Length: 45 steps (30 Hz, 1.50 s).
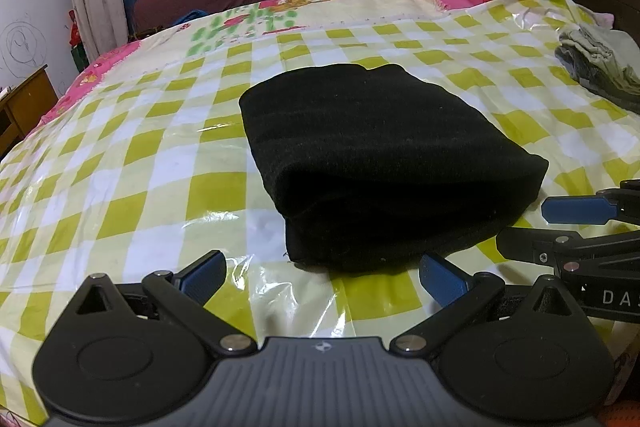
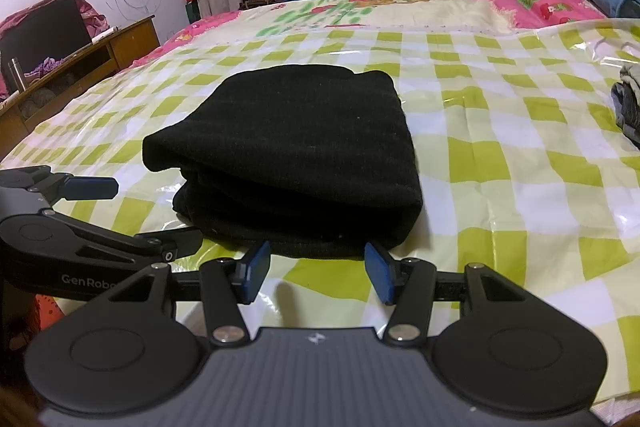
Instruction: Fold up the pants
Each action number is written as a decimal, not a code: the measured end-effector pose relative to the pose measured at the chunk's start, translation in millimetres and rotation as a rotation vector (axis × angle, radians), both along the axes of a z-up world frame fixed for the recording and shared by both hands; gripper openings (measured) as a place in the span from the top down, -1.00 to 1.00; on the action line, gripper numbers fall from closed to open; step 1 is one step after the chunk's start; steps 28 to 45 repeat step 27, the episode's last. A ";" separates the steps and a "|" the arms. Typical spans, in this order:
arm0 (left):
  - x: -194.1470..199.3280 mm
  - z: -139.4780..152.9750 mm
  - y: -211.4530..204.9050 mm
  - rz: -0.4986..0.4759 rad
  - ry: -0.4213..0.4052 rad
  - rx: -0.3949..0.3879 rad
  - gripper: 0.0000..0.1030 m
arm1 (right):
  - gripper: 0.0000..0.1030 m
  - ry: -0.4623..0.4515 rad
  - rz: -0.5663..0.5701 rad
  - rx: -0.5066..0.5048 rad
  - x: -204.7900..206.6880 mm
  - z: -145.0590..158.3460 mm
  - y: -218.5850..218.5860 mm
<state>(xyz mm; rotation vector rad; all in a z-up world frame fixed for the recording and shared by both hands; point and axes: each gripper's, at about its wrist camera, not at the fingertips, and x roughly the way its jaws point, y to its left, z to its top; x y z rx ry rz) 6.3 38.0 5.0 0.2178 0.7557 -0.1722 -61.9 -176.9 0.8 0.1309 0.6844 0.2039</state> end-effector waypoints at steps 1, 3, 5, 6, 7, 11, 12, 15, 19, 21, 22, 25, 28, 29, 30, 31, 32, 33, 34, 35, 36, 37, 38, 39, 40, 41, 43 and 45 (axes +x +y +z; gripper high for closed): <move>0.1 -0.7 0.4 -0.001 0.001 0.000 -1.00 | -0.05 0.001 0.000 0.000 -0.3 -0.2 0.0; -0.2 -1.9 1.3 -0.001 0.003 0.001 -1.00 | -0.05 0.003 0.000 0.001 -0.3 -1.4 0.2; -0.3 -2.5 1.4 -0.002 0.004 0.002 -1.00 | -0.05 0.006 0.000 0.002 -0.3 -2.1 0.2; -0.4 -3.0 1.4 -0.002 0.005 0.003 -1.00 | -0.05 0.008 0.001 0.002 -0.2 -2.2 0.2; -0.5 -3.3 1.4 -0.002 0.006 0.004 -1.00 | -0.05 0.009 0.000 0.002 0.0 -2.1 0.3; -0.5 -3.7 1.3 -0.003 0.009 0.006 -1.00 | -0.05 0.012 0.002 0.001 0.0 -2.4 0.6; -0.4 -3.7 1.3 -0.003 0.011 0.005 -1.00 | -0.05 0.013 0.002 0.001 0.3 -2.0 0.7; 0.3 -3.8 1.1 -0.003 0.014 0.005 -1.00 | -0.05 0.013 0.002 0.000 0.5 -1.9 0.8; 1.2 -3.7 0.8 -0.003 0.018 0.006 -1.00 | -0.05 0.016 0.001 0.000 0.1 -2.4 1.3; 1.1 -3.6 0.9 -0.004 0.020 0.007 -1.00 | -0.05 0.017 0.001 0.000 0.2 -2.7 1.1; 0.8 -3.7 1.2 -0.004 0.020 0.007 -1.00 | -0.05 0.017 0.001 0.000 0.2 -2.7 1.1; 1.1 -3.6 0.8 -0.003 0.019 0.007 -1.00 | -0.05 0.017 0.001 -0.001 0.3 -2.6 1.1; 0.9 -4.0 0.0 -0.001 0.016 0.013 -1.00 | -0.05 0.017 0.002 0.000 0.2 -2.6 1.2; 0.9 -4.0 0.0 -0.001 0.016 0.013 -1.00 | -0.05 0.017 0.002 0.000 0.2 -2.6 1.2; 0.9 -4.0 0.0 -0.001 0.016 0.013 -1.00 | -0.05 0.017 0.002 0.000 0.2 -2.6 1.2; 0.9 -4.0 0.0 -0.001 0.016 0.013 -1.00 | -0.05 0.017 0.002 0.000 0.2 -2.6 1.2; 0.9 -4.0 0.0 -0.001 0.016 0.013 -1.00 | -0.05 0.017 0.002 0.000 0.2 -2.6 1.2; 0.9 -4.0 0.0 -0.001 0.016 0.013 -1.00 | -0.05 0.017 0.002 0.000 0.2 -2.6 1.2; 0.9 -4.0 0.0 -0.001 0.016 0.013 -1.00 | -0.05 0.017 0.002 0.000 0.2 -2.6 1.2; 0.9 -4.0 0.0 -0.001 0.016 0.013 -1.00 | -0.05 0.017 0.002 0.000 0.2 -2.6 1.2; 0.9 -4.0 0.0 -0.001 0.016 0.013 -1.00 | -0.05 0.017 0.002 0.000 0.2 -2.6 1.2; 0.9 -4.0 0.0 -0.001 0.016 0.013 -1.00 | -0.05 0.017 0.002 0.000 0.2 -2.6 1.2; 0.9 -4.0 0.0 -0.001 0.016 0.013 -1.00 | -0.05 0.017 0.002 0.000 0.2 -2.6 1.2; 0.9 -4.0 0.0 -0.001 0.016 0.013 -1.00 | -0.05 0.017 0.002 0.000 0.2 -2.6 1.2; 0.9 -4.0 0.0 -0.001 0.016 0.013 -1.00 | -0.05 0.017 0.002 0.000 0.2 -2.6 1.2; 0.9 -4.0 0.0 -0.001 0.016 0.013 -1.00 | -0.05 0.017 0.002 0.000 0.2 -2.6 1.2; 0.9 -4.0 0.0 -0.001 0.016 0.013 -1.00 | -0.05 0.017 0.002 0.000 0.2 -2.6 1.2; 0.9 -4.0 0.0 -0.001 0.016 0.013 -1.00 | -0.05 0.017 0.002 0.000 0.2 -2.6 1.2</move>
